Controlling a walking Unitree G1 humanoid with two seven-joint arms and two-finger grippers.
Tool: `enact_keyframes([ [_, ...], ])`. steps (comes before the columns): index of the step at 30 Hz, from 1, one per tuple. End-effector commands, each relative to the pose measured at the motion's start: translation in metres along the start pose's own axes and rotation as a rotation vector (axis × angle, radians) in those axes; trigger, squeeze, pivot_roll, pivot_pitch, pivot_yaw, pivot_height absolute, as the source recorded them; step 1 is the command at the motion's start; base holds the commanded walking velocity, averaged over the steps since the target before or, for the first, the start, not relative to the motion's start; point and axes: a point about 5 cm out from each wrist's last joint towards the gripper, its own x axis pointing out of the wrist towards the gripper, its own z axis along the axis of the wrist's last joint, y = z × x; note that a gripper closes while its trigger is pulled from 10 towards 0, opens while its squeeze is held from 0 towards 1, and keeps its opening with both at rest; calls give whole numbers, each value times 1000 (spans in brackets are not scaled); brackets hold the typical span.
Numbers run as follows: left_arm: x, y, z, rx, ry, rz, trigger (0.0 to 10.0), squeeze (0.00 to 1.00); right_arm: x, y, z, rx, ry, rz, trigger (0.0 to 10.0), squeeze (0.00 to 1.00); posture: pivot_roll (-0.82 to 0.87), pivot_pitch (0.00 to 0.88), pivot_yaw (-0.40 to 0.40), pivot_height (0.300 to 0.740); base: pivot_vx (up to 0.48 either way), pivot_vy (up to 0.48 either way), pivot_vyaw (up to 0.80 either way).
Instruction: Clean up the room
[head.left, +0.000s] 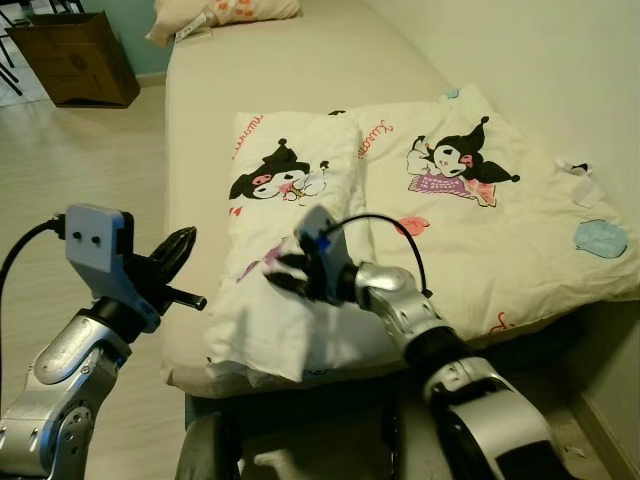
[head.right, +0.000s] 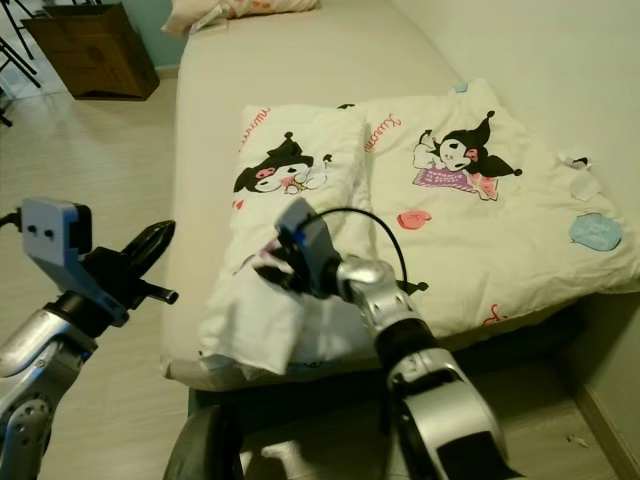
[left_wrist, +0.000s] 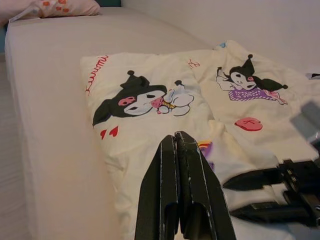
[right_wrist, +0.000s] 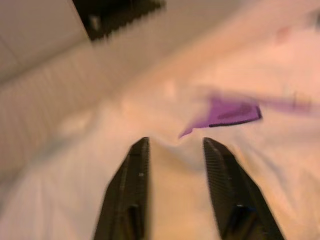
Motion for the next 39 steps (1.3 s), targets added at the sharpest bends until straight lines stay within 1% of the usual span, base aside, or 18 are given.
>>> enact_keyframes([
  [1, -1, 0, -5, -16, 10, 0, 10000, 0, -3, 0, -1, 24, 15, 6, 10000, 1000, 39, 204, 26, 553, 0, 0, 0],
  [3, 0, 0, -5, -20, 6, -1, 10000, 0, -12, -10, 14, 59, -101, -69, 10000, 1000, 39, 205, 27, 553, 0, 0, 0],
  [4, 0, 0, -5, -20, 6, -1, 10000, 0, -12, -10, 14, 59, -101, -69, 10000, 1000, 39, 205, 27, 553, 0, 0, 0],
  [5, 0, 0, -4, -22, 3, -2, 10000, 0, -17, -20, 24, 86, -176, -156, 10000, 467, 41, 213, 29, 553, 0, 0, 0],
  [6, 1, 0, -3, -25, 0, -4, 10000, 0, -24, -34, 35, 153, -258, -263, 10000, 0, 43, 214, 29, 553, 0, 0, 0],
  [7, 1, 0, -3, -25, 0, -4, 10000, 0, -24, -34, 35, 153, -258, -263, 10000, 0, 43, 214, 29, 553, 0, 0, 0],
  [8, 1, -1, -3, -26, -2, -6, 10000, 0, -30, -46, 42, 232, -328, -365, 10000, 0, 46, 219, 29, 553, 0, 0, 0],
  [10, 1, -1, -2, -27, -3, -12, 10000, 0, -38, -60, 46, 357, -396, -502, 10000, 0, 46, 219, 29, 553, 0, 0, 0],
  [13, 1, -2, -1, -28, -3, -17, 10000, 0, -41, -67, 42, 434, -402, -587, 10000, 0, 55, 228, 31, 553, 0, 0, 0],
  [14, 1, -3, -1, -28, -1, -20, 10000, 0, -38, -66, 35, 461, -376, -620, 10000, 1000, 58, 233, 29, 553, 0, 0, 0],
  [19, 0, -3, -1, -29, 4, -20, 10000, 0, -27, -58, 18, 525, -305, -639, 10000, 1000, 66, 242, 25, 553, 0, 0, 0],
  [23, -2, -4, 1, -34, 5, -16, 10000, 0, -14, -48, 7, 677, -316, -635, 10000, 1000, 87, 262, 18, 553, 0, 0, 0],
  [31, -7, -3, 6, -38, 8, -6, 10000, 0, -10, -44, -1, 742, -318, -671, 10000, 1000, 128, 295, 19, 553, 0, 0, 0],
  [34, -10, -2, 8, -30, 15, -8, 10000, 0, -6, -41, -3, 709, -283, -681, 10000, 1000, 131, 297, 19, 553, 0, 0, 0],
  [35, -11, -2, 9, -30, 18, -7, 10000, 0, -4, -39, -3, 693, -271, -673, 10000, 620, 132, 298, 19, 553, 0, 0, 0],
  [37, -11, -2, 9, -30, 19, -7, 10000, 0, -3, -38, -2, 687, -267, -666, 10000, 620, 132, 298, 19, 553, 0, 0, 0],
  [38, -11, -2, 8, -30, 22, -6, 10000, 0, -1, -36, -2, 679, -262, -656, 10000, 0, 132, 298, 19, 553, 0, 0, 0],
  [39, -12, -2, 8, -31, 24, -5, 10000, 0, 0, -35, -3, 673, -255, -648, 10000, 0, 131, 299, 17, 553, 0, 0, 0],
])
